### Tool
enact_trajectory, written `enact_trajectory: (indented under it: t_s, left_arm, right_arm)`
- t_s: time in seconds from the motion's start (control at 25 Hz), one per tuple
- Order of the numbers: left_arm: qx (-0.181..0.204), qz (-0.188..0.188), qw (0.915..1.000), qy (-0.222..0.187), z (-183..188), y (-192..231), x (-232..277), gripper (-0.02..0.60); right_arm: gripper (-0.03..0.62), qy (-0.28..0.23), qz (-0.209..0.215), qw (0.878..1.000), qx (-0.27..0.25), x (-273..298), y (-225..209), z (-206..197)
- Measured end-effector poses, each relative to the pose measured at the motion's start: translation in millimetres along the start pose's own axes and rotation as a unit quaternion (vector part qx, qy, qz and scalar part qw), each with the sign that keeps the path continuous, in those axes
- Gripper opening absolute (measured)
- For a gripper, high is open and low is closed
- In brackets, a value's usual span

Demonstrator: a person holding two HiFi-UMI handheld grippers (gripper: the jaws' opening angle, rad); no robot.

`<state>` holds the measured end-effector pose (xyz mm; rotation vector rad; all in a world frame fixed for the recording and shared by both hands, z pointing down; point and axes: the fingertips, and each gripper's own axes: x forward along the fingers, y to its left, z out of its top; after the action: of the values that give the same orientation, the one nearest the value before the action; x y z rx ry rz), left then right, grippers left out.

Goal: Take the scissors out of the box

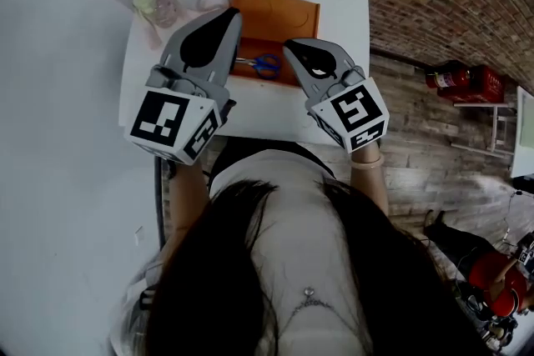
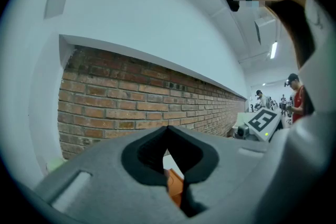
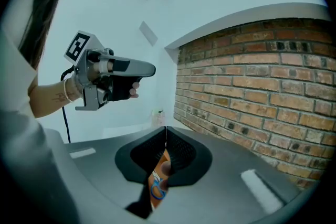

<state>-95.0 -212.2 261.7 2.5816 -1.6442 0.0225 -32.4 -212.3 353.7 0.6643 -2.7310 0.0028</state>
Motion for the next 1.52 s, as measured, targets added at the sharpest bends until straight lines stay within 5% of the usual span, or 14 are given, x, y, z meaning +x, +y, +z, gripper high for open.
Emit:
enact_trajectory:
  t_s: [0.68,1.52]
  left_arm:
    - [-0.006,-0.015,0.9999,0.001,-2.3,32.6,23.4,0.000]
    - [-0.024,0.007,0.9996,0.011,-14.3,64.1,37.6,0.000]
  right_arm:
    - [0.029,0.089,0.041,0.995,0.013,49.9,-1.9,-54.4]
    - [0.063,0.220,0.103,0.970,-0.017,87.4,2.9,-130.8]
